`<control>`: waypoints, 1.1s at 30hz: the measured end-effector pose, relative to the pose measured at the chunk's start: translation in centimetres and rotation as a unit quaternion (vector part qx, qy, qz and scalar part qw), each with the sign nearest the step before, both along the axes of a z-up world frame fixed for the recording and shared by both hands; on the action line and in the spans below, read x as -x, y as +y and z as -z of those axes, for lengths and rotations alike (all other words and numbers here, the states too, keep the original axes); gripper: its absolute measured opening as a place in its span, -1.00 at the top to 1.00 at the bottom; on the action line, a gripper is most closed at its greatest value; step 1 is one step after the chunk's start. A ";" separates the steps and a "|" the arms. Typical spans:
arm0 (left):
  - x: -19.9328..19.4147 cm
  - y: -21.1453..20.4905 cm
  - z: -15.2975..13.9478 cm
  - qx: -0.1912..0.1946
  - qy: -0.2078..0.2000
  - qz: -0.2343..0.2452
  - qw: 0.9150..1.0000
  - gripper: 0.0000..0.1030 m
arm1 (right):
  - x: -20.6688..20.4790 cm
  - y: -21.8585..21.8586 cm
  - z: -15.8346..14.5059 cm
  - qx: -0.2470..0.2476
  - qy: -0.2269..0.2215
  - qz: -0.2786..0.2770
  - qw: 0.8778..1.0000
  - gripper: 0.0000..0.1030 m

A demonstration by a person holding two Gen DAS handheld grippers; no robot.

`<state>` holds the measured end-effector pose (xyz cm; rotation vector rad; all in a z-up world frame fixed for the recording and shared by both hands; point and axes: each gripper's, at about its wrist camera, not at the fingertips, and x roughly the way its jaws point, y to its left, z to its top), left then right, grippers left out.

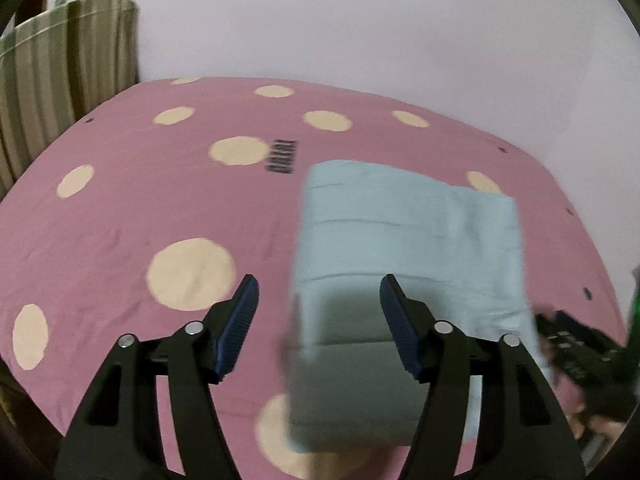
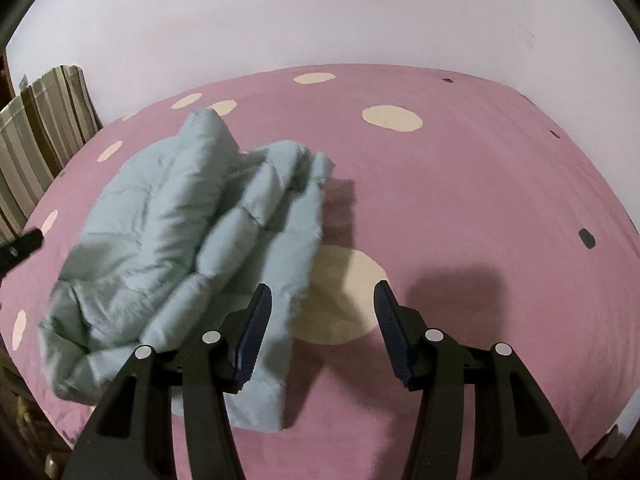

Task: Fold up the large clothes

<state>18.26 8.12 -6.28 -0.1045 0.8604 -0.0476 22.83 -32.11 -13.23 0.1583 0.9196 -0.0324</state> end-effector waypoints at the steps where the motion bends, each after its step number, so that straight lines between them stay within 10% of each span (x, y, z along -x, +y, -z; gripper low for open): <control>1: -0.3 0.7 0.3 0.001 0.001 -0.004 1.000 -0.33 | -0.1 0.1 -0.3 -0.003 -0.002 0.000 1.000 -0.04; 6: -1.4 3.5 2.2 0.015 0.021 -0.018 1.000 -0.34 | -1.4 1.0 -1.9 -0.041 -0.024 0.001 0.999 -0.34; 25: -3.0 3.9 6.1 0.034 0.053 -0.017 0.998 -0.34 | -6.8 4.7 0.6 -0.077 0.023 -0.031 0.996 -0.34; 33: -3.0 2.9 5.5 0.025 0.049 -0.013 0.998 -0.35 | -6.8 4.5 1.5 -0.085 0.030 -0.042 0.995 0.73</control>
